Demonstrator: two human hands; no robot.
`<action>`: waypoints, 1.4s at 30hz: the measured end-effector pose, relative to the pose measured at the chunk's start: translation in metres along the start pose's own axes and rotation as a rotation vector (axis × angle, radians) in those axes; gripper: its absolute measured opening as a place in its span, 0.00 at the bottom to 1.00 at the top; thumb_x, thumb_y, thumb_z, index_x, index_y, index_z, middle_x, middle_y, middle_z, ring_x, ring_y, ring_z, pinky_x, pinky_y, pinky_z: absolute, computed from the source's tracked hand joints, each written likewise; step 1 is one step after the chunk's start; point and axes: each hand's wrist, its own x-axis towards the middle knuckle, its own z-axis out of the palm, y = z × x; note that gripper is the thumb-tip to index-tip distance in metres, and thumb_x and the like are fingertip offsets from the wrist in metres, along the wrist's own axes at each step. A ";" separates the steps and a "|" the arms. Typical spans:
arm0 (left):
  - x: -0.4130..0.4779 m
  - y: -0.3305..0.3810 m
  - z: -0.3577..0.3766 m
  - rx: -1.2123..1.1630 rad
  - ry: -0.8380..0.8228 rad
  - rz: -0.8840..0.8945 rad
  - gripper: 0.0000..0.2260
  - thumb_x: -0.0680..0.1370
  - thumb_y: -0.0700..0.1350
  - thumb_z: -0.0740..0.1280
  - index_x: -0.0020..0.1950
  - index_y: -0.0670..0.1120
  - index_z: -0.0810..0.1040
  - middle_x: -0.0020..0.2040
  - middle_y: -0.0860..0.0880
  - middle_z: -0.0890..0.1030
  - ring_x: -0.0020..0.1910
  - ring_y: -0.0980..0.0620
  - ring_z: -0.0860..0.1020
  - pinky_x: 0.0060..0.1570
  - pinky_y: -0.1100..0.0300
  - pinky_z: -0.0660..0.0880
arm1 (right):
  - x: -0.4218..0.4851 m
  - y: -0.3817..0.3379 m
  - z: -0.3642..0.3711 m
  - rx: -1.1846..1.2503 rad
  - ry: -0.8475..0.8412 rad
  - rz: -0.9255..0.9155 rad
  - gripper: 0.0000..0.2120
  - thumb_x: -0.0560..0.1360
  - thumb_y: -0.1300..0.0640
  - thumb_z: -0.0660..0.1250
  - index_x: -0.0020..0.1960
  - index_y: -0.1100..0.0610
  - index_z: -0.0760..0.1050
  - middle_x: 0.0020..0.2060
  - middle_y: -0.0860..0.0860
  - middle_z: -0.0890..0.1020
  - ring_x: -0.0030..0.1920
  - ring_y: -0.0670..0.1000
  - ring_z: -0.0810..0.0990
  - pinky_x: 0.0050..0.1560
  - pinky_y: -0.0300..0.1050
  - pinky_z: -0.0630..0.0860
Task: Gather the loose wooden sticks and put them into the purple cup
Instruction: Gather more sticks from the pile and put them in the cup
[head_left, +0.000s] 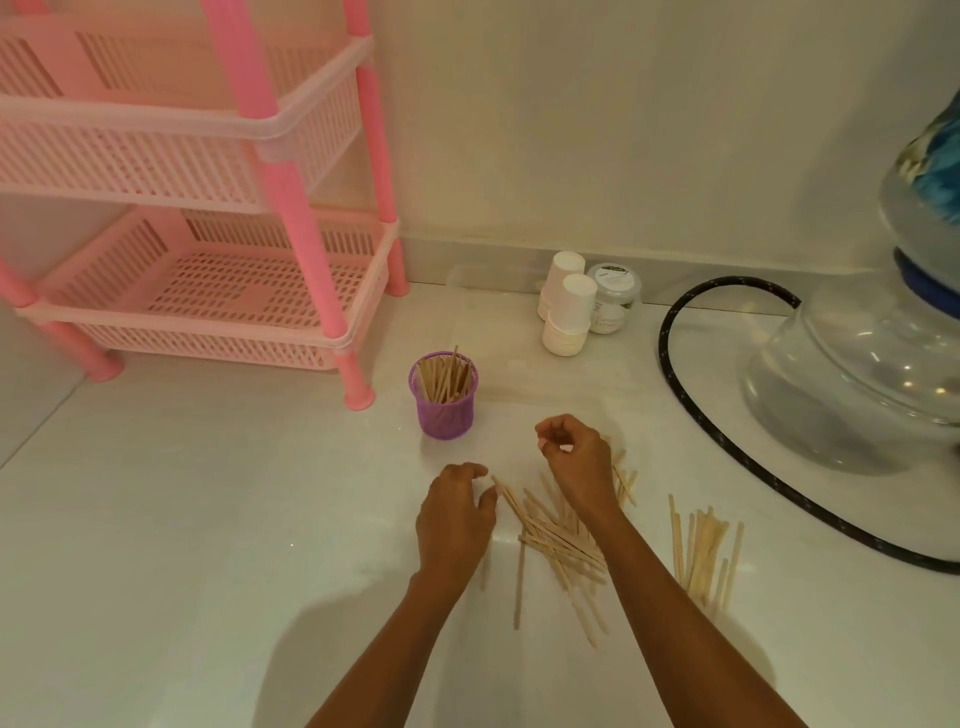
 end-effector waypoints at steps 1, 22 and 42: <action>-0.003 0.000 0.002 0.079 -0.026 0.005 0.15 0.79 0.52 0.65 0.65 0.51 0.74 0.63 0.53 0.76 0.61 0.54 0.75 0.59 0.62 0.71 | -0.005 0.006 -0.002 -0.069 -0.030 -0.014 0.08 0.74 0.66 0.67 0.48 0.55 0.80 0.44 0.48 0.82 0.48 0.46 0.79 0.52 0.42 0.77; -0.005 0.030 0.035 0.563 -0.062 -0.046 0.24 0.76 0.59 0.65 0.64 0.44 0.69 0.60 0.45 0.74 0.59 0.47 0.74 0.56 0.53 0.70 | -0.079 0.047 -0.032 -0.747 -0.291 -0.112 0.25 0.73 0.45 0.69 0.66 0.54 0.70 0.62 0.52 0.69 0.64 0.53 0.66 0.63 0.45 0.70; -0.036 0.018 0.004 0.481 -0.146 -0.220 0.32 0.69 0.68 0.68 0.61 0.46 0.70 0.56 0.49 0.77 0.54 0.49 0.78 0.47 0.58 0.74 | -0.082 0.039 -0.027 -0.710 -0.211 -0.054 0.12 0.77 0.53 0.65 0.57 0.58 0.74 0.55 0.52 0.74 0.55 0.53 0.75 0.48 0.41 0.71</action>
